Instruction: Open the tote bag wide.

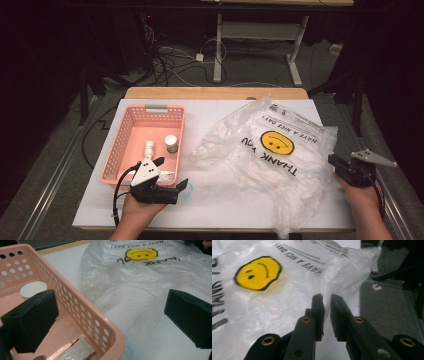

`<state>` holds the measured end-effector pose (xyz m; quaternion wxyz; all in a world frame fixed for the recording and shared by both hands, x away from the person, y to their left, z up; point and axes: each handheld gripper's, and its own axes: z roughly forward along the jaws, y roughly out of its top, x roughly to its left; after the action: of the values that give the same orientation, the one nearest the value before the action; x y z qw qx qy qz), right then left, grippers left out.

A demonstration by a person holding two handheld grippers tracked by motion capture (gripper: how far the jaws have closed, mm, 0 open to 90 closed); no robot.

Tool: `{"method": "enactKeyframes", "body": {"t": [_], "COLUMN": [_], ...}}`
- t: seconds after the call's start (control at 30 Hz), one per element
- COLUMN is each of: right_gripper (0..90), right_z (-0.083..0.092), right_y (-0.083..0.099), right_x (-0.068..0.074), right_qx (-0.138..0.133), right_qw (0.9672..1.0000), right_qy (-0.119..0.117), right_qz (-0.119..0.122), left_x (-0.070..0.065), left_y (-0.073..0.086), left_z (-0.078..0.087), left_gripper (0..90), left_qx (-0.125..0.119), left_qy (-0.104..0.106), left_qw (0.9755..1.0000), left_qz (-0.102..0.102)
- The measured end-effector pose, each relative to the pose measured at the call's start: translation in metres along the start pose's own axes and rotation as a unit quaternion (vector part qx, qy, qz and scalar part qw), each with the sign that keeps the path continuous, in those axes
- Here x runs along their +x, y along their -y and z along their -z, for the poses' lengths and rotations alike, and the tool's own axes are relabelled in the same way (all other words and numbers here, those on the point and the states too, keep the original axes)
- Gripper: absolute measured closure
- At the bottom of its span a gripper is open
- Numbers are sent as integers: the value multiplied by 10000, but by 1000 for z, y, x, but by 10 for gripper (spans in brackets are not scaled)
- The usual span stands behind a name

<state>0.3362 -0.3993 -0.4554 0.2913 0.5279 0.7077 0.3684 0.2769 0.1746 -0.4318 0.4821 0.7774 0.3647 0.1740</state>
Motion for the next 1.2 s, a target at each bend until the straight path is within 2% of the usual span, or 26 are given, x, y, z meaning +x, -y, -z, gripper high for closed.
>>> {"method": "enactKeyframes", "body": {"t": [0.1,0.3,0.33,0.37,0.43,0.47,0.57,0.6,0.63,0.67,0.7,0.73,0.77,0.8,0.83,0.87,0.9,0.93,0.97,1.0,1.03,1.07,1.1,1.13,1.17,1.2], "right_gripper": [824,832,750,750,659,602,563,535,535,511,511,488,488,463,463,404,404,378,378,359,359,358,358,360,360,378], "right_z": [9,32,41,41,50,56,52,40,40,22,22,5,5,-12,-12,-30,-30,-50,-50,-70,-70,-89,-89,-105,-105,-115], "right_y": [6,22,28,28,28,18,2,-15,-15,-30,-30,-42,-42,-53,-53,-64,-64,-73,-73,-80,-80,-81,-81,-78,-78,-71], "right_x": [10,34,40,40,45,48,46,37,37,23,23,8,8,-3,-3,-12,-12,-17,-17,-18,-18,-20,-20,-22,-22,-24], "right_qx": [-18,10,-61,-61,-272,-435,-549,-521,-521,-435,-435,-339,-339,-270,-270,-118,-118,75,75,226,226,447,447,720,720,942], "right_qw": [10000,9993,9987,9987,9968,9949,9939,9946,9946,9965,9965,9982,9982,9987,9987,9985,9985,9981,9981,9977,9977,9970,9970,9955,9955,9935], "right_qy": [-65,-269,-446,-446,-703,-837,-854,-748,-748,-608,-608,-430,-430,-365,-365,-518,-518,-599,-599,-597,-597,-603,-603,-540,-540,-568], "right_qz": [-36,239,228,228,262,350,433,494,494,369,369,253,253,233,233,147,147,142,142,210,210,211,211,286,286,283], "left_x": [0,3,3,3,4,4,2,1,-1,-2,-2,-2,-2,-2,-2,-1,0,1,1,1,1,2,2,3,3,5], "left_y": [0,-1,-1,-1,-1,-1,-1,-2,-2,-2,-2,-2,-2,-2,-2,-1,-1,0,0,0,0,-1,-1,-1,-1,0], "left_z": [2,7,7,8,7,6,4,3,3,3,3,3,4,4,4,3,3,2,2,2,3,4,4,5,5,4], "left_gripper": [0,0,0,0,0,0,0,0,0,0,0,0,0,0,0,0,0,0,0,0,0,0,0,0,0,0], "left_qx": [-24,-99,-103,-107,-97,-80,-69,-74,-82,-84,-89,-95,-104,-108,-108,-104,-92,-95,-95,-102,-120,-142,-142,-160,-160,-148], "left_qy": [11,-38,-44,-50,-56,-41,-18,-10,-3,0,5,11,7,-4,-4,3,11,47,47,59,63,66,66,65,65,97], "left_qw": [10000,9999,9999,9999,9999,10000,10000,10000,10000,9999,9999,9999,9999,9999,9999,9999,10000,9999,9999,9999,9999,9998,9998,9998,9998,9997], "left_qz": [-7,13,18,20,18,20,11,-7,-36,-55,-66,-75,-87,-65,-65,-38,11,96,96,106,105,96,96,125,125,162]}}
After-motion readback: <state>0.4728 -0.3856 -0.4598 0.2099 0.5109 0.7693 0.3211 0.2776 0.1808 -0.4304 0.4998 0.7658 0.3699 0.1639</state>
